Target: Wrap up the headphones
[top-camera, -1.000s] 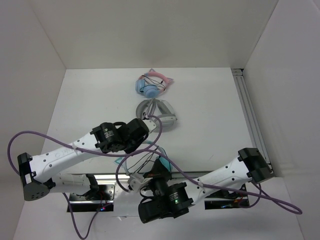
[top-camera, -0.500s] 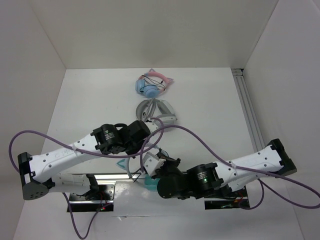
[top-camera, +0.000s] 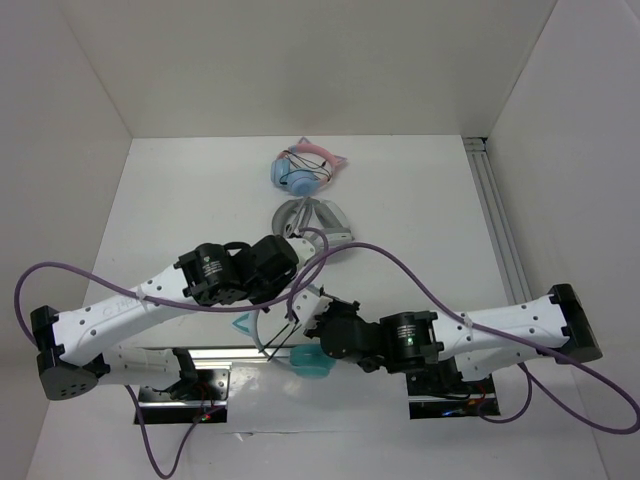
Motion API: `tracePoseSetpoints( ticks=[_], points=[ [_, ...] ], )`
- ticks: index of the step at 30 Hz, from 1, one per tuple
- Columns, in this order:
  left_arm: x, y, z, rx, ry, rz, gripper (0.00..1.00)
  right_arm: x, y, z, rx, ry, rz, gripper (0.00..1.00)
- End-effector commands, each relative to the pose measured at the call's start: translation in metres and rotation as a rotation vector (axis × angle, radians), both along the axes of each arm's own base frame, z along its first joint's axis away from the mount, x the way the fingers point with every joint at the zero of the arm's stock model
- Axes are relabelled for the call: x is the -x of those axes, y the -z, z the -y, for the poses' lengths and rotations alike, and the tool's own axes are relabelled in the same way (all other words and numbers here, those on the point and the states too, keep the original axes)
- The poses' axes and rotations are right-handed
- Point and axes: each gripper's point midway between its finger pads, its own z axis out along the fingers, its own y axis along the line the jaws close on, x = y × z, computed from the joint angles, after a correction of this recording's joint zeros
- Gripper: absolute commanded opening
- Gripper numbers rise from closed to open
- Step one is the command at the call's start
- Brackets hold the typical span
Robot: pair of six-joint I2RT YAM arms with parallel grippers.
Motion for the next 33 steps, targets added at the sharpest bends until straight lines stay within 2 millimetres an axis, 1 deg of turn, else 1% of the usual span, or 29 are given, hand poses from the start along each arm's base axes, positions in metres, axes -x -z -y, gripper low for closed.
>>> tracePoseSetpoints(
  ticks=[1,2,4,5,6,8,10,11,13,14,15,18,24,25,26,29,33],
  points=[
    [0.007,-0.021,0.000,0.049,0.039,0.012,0.00,-0.015,-0.010,0.008,-0.036,0.068,0.029,0.02],
    [0.007,-0.023,-0.001,0.057,0.039,0.017,0.00,-0.019,-0.011,0.012,-0.036,0.092,0.037,0.02],
    [0.007,-0.023,-0.001,0.057,0.039,0.017,0.00,-0.022,-0.010,0.011,-0.037,0.103,0.037,0.02],
    [0.007,-0.023,-0.001,0.057,0.039,0.017,0.00,-0.025,-0.013,0.011,-0.046,0.112,0.037,0.05],
    [0.007,-0.023,-0.001,0.057,0.039,0.017,0.00,-0.025,-0.013,0.011,-0.046,0.112,0.037,0.05],
    [0.007,-0.023,-0.001,0.057,0.039,0.017,0.00,-0.028,-0.013,0.013,-0.046,0.121,0.038,0.09],
    [0.009,-0.022,-0.003,0.050,0.032,0.008,0.00,-0.031,-0.014,0.015,-0.046,0.138,0.043,0.12],
    [0.004,-0.023,-0.004,0.038,0.018,0.026,0.00,-0.031,-0.014,0.015,-0.053,0.141,0.038,0.16],
    [0.003,-0.025,-0.009,0.025,-0.014,0.034,0.00,-0.032,-0.013,0.018,-0.042,0.149,0.043,0.20],
    [-0.001,-0.022,-0.013,-0.006,-0.026,0.043,0.00,-0.034,-0.013,0.019,-0.042,0.158,0.043,0.22],
    [-0.001,-0.026,-0.011,0.009,-0.037,0.045,0.00,-0.035,-0.014,0.020,-0.051,0.169,0.043,0.26],
    [-0.003,-0.032,-0.011,0.002,-0.052,0.049,0.00,-0.041,-0.012,0.026,-0.055,0.207,0.038,0.34],
    [-0.003,-0.035,-0.012,0.003,-0.053,0.049,0.00,-0.040,-0.010,0.027,-0.062,0.203,0.028,0.35],
    [-0.004,-0.035,-0.013,-0.001,-0.057,0.056,0.00,-0.040,-0.013,0.028,-0.073,0.203,0.028,0.35],
    [-0.003,-0.032,-0.014,-0.009,-0.057,0.052,0.00,-0.041,-0.014,0.029,-0.080,0.215,0.029,0.36],
    [-0.005,-0.032,-0.018,-0.022,-0.078,0.065,0.00,-0.043,-0.019,0.034,-0.099,0.247,0.041,0.41],
    [-0.010,-0.029,-0.015,-0.046,-0.095,0.068,0.00,-0.048,-0.028,0.045,-0.157,0.318,0.058,0.46]
  ],
)
